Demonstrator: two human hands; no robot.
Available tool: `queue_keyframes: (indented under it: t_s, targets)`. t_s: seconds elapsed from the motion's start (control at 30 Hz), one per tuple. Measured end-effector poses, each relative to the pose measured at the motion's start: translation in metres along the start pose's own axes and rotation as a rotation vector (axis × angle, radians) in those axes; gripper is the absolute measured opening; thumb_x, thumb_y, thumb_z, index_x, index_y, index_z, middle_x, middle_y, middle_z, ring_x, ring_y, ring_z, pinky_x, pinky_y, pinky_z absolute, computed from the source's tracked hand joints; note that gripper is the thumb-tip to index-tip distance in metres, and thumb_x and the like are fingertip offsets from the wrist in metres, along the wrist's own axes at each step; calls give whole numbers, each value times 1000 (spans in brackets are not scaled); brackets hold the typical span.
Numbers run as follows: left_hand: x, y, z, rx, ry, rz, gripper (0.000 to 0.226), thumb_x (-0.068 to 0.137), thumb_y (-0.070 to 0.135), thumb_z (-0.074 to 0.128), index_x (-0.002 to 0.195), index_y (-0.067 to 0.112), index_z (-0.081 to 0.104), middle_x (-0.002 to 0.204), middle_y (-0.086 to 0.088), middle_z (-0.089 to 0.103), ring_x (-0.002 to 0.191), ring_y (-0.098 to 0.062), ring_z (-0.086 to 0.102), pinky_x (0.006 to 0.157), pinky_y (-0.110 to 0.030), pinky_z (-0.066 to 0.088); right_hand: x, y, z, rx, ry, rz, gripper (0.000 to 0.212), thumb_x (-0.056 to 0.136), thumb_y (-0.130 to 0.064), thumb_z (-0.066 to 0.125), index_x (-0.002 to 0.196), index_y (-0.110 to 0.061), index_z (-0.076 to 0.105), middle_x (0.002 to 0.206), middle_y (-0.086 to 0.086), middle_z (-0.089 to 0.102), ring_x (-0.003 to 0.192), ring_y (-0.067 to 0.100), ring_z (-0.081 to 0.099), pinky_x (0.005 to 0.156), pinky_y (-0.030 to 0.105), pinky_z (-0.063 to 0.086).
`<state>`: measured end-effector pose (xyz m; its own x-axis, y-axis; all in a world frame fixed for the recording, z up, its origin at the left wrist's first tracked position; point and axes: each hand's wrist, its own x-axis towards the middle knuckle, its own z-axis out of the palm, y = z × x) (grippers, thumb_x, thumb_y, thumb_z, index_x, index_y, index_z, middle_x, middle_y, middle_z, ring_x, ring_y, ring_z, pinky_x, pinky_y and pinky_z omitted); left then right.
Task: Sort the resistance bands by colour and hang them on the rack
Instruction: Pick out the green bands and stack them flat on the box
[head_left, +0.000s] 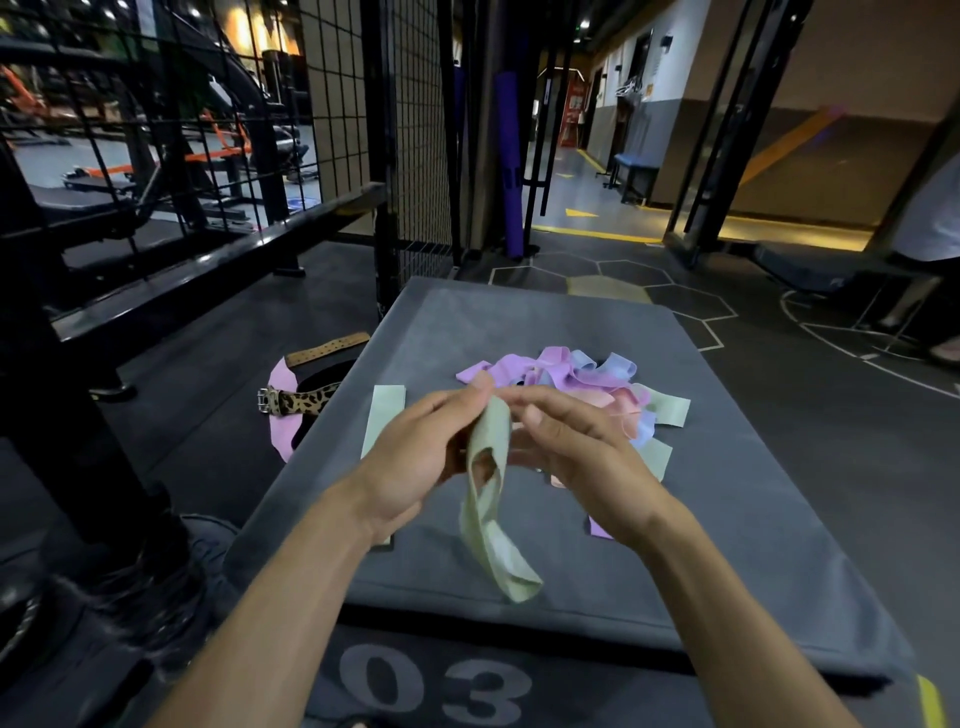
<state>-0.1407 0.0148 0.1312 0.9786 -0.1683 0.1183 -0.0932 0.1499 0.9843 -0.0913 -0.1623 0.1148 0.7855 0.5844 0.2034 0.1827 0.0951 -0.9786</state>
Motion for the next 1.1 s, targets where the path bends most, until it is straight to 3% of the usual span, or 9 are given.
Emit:
queue_keyframes:
  t_s: [0.1,0.23,0.3,0.4,0.53,0.67,0.8,1.0,1.1]
  targets:
    - [-1,5,1,-77,-23,52,54,100,44,39,122,6,71,121,-19,70,119,-30,65,100,-36,48,4,1,5,22,19,-12,37,98,-19,55,132,-4,59,131,19,65,123,42,60,107,55,47]
    - [-6,10,1,5,-68,123,36,99,18,46,71,14,69,71,8,70,71,-8,68,66,-16,50,7,5,10,-48,46,-5,39,92,-22,65,127,-7,60,126,15,67,110,26,66,99,50,51]
    - [-5,8,-6,4,-90,108,24,90,16,56,75,-1,48,71,1,65,69,-15,63,65,-23,47,7,7,12,-60,34,-14,38,91,-23,67,125,-8,60,126,16,66,107,22,65,100,51,50]
    - [-3,5,-12,-87,-108,72,22,81,21,48,87,2,42,76,-7,59,71,-18,60,67,-25,47,8,10,13,-36,34,-30,36,91,-22,68,120,-2,60,124,22,64,110,27,63,105,57,47]
    - [2,4,-12,10,-17,109,45,74,33,54,83,-9,41,84,-21,32,80,-31,35,77,-39,31,7,14,17,37,-7,-10,34,92,-22,67,112,5,58,101,28,63,99,30,58,104,61,42]
    - [5,-1,-20,381,167,188,22,84,27,52,91,10,64,89,3,58,86,-9,54,81,-20,41,6,9,13,68,99,-37,17,87,-19,75,96,-7,67,79,11,59,72,17,54,74,27,48]
    - [5,-8,-24,261,273,131,16,95,27,67,106,15,71,88,5,71,80,-8,64,71,-24,52,5,5,11,9,217,-108,6,92,-4,68,88,-5,63,70,3,56,53,3,48,50,10,36]
    - [5,-7,-28,132,407,176,7,90,15,72,96,13,76,86,-6,75,76,-14,63,74,-30,53,8,10,15,-45,239,-130,12,88,-13,74,89,-3,67,73,12,62,61,11,53,58,18,44]
    - [5,-1,-26,255,437,313,6,88,11,75,90,17,76,87,1,77,79,-8,67,77,-21,54,8,14,17,-67,200,-128,19,88,-27,77,93,-11,69,72,25,64,73,23,58,74,52,54]
